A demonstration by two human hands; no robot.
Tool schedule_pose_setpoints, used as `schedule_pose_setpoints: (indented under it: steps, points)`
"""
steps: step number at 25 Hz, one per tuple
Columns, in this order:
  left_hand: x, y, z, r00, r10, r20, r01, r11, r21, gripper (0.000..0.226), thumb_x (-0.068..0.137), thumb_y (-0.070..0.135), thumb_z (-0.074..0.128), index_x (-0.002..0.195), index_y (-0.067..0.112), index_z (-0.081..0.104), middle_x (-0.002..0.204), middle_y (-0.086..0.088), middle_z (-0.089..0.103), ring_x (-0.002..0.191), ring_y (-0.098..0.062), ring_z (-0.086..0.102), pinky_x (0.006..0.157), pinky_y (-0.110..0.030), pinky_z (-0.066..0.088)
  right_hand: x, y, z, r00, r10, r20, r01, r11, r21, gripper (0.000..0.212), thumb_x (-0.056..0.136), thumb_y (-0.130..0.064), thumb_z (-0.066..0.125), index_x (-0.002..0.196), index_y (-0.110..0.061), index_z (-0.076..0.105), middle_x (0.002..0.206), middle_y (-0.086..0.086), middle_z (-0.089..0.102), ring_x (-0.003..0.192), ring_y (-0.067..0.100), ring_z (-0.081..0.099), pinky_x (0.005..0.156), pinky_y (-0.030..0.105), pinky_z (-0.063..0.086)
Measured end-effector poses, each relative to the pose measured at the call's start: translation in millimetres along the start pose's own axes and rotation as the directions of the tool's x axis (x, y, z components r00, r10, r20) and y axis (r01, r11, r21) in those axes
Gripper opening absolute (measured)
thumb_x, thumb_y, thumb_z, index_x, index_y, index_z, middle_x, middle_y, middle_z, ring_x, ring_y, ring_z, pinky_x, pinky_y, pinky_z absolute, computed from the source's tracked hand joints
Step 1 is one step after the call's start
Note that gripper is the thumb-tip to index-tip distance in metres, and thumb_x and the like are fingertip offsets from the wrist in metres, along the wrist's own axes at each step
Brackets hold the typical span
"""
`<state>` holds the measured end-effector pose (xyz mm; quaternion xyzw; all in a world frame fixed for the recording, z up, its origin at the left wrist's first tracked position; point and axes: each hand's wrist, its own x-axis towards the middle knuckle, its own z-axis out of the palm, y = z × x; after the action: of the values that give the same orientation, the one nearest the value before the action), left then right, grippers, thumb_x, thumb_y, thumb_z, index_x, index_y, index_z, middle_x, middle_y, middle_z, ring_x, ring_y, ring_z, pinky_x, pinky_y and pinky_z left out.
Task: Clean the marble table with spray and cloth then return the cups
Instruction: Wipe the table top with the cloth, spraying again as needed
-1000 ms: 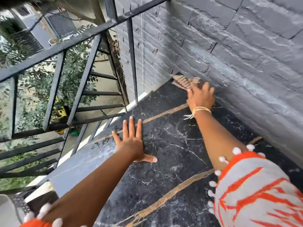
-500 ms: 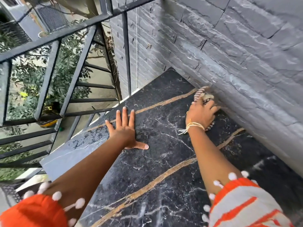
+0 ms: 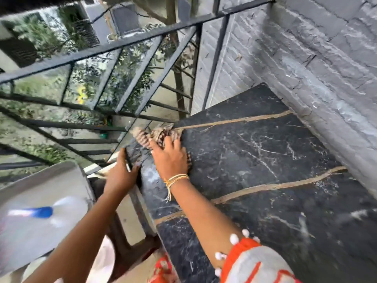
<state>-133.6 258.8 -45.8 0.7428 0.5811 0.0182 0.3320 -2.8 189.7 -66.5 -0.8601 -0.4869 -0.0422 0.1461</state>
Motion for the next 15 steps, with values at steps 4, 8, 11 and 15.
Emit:
schedule_pose_setpoints:
  steps: [4, 8, 11, 15]
  points:
    - [-10, -24, 5, 0.963, -0.166, 0.212, 0.263, 0.749, -0.608, 0.039, 0.093, 0.0, 0.051, 0.13, 0.01, 0.052, 0.083, -0.005, 0.067, 0.068, -0.022, 0.064, 0.078, -0.043, 0.056, -23, -35, -1, 0.984, -0.164, 0.075, 0.163, 0.986, 0.019, 0.036, 0.083, -0.038, 0.066, 0.119, -0.036, 0.063, 0.098, 0.003, 0.055, 0.089, 0.029, 0.05, 0.062, 0.037, 0.048]
    - [-27, -43, 9, 0.861, -0.229, 0.454, 0.508, 0.355, -0.785, 0.03, 0.098, -0.005, 0.035, 0.093, 0.012, 0.059, 0.066, -0.001, 0.068, 0.051, -0.007, 0.064, 0.052, -0.022, 0.055, -67, -18, -18, 0.948, -0.313, 0.064, 0.308, 0.948, 0.077, 0.038, 0.085, -0.036, 0.063, 0.123, -0.036, 0.062, 0.097, 0.004, 0.055, 0.085, 0.027, 0.05, 0.063, 0.038, 0.049]
    - [-44, -42, 14, 0.824, -0.211, 0.526, 0.566, 0.311, -0.763, 0.035, 0.099, -0.001, 0.03, 0.082, 0.014, 0.056, 0.054, 0.003, 0.065, 0.046, -0.004, 0.062, 0.049, -0.019, 0.054, -102, 9, -33, 0.86, -0.507, 0.064, 0.496, 0.858, 0.131, 0.037, 0.087, -0.039, 0.062, 0.124, -0.035, 0.062, 0.092, 0.003, 0.056, 0.08, 0.023, 0.049, 0.061, 0.032, 0.046]
    - [-66, -39, 19, 0.81, -0.203, 0.551, 0.587, 0.313, -0.747, 0.028, 0.099, 0.003, 0.034, 0.087, 0.014, 0.057, 0.061, 0.003, 0.068, 0.05, -0.007, 0.064, 0.051, -0.022, 0.057, -86, 59, -43, 0.807, -0.578, 0.122, 0.571, 0.816, 0.092, 0.037, 0.086, -0.042, 0.062, 0.122, -0.036, 0.064, 0.108, 0.011, 0.062, 0.075, 0.021, 0.05, 0.056, 0.026, 0.049]
